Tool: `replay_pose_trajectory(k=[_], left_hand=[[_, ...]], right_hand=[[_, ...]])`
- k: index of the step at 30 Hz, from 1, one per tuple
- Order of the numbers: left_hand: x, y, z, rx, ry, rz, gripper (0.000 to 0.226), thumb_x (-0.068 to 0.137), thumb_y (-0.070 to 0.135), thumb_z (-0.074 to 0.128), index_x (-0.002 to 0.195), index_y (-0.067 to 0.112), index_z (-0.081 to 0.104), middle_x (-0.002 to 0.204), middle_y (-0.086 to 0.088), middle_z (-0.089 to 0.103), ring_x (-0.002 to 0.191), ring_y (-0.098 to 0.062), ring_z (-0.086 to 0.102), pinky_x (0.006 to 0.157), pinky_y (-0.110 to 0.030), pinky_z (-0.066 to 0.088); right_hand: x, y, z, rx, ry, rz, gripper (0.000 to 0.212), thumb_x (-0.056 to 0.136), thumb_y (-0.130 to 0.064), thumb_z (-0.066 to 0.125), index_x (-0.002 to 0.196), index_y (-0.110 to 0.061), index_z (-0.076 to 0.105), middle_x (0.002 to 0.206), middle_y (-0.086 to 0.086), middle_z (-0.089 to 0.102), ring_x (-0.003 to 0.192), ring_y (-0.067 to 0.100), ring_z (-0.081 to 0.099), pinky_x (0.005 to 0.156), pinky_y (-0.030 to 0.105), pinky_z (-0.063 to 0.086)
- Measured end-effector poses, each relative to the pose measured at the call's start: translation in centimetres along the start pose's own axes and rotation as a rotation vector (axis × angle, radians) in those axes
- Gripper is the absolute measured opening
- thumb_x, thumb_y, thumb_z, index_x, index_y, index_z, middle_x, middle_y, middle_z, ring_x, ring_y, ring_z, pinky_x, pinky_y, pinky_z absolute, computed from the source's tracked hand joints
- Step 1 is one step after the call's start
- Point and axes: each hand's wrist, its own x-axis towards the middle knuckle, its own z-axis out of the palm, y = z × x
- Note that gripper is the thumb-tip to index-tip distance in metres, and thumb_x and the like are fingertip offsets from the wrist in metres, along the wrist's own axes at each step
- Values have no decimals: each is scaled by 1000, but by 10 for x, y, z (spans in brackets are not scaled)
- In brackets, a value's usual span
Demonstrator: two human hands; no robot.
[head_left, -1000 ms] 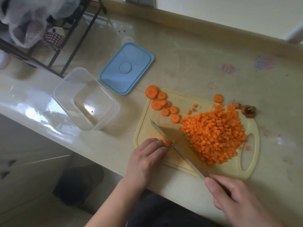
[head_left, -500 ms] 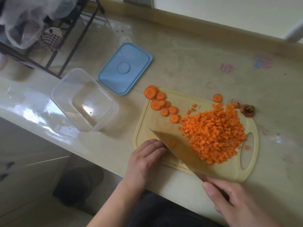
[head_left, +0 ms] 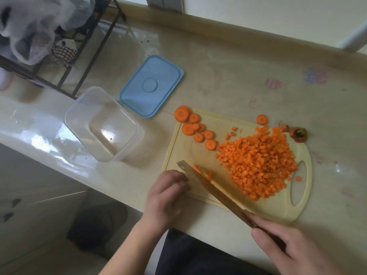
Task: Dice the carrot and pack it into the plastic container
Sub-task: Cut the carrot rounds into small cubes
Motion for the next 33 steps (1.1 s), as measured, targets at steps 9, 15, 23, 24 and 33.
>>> replay_pose_trajectory(k=[9, 15, 23, 24, 33], left_hand=[[90, 25, -51, -74, -493, -185, 12, 88, 13, 68, 94, 21, 75, 90, 11, 66, 80, -9, 62, 72, -25, 50], [87, 17, -20, 63, -851, 38, 19, 89, 25, 62, 95, 17, 78, 89, 2, 65, 83, -17, 59, 70, -35, 54], [86, 10, -13, 123, -807, 104, 27, 93, 28, 48, 95, 15, 71, 90, 0, 63, 81, -24, 56, 69, -38, 52], [87, 6, -13, 130, -759, 94, 28, 95, 27, 47, 94, 13, 71, 88, -2, 62, 79, -25, 56, 68, -38, 51], [83, -18, -4, 308, -610, 162, 16, 98, 18, 56, 90, 14, 69, 88, 0, 59, 82, -26, 54, 70, -42, 49]], right_hand=[[-11, 7, -6, -349, 6, -119, 53, 87, -75, 31, 133, -53, 44, 110, -16, 71, 83, 6, 72, 54, 20, 56], [-10, 7, -7, -446, 33, -194, 53, 88, -73, 29, 140, -59, 26, 83, -10, 75, 56, 7, 67, 40, 18, 49], [-11, 31, -3, -587, 78, -245, 61, 86, -74, 36, 141, -60, 15, 72, 1, 71, 131, -18, 29, 99, -1, -10], [-12, 33, -1, -579, 68, -239, 61, 85, -74, 37, 141, -61, 16, 71, 2, 71, 131, -24, 0, 96, -2, -14], [-14, 41, 2, -552, 74, -280, 49, 85, -73, 36, 132, -57, 38, 73, 0, 72, 125, -24, -19, 105, 3, -8]])
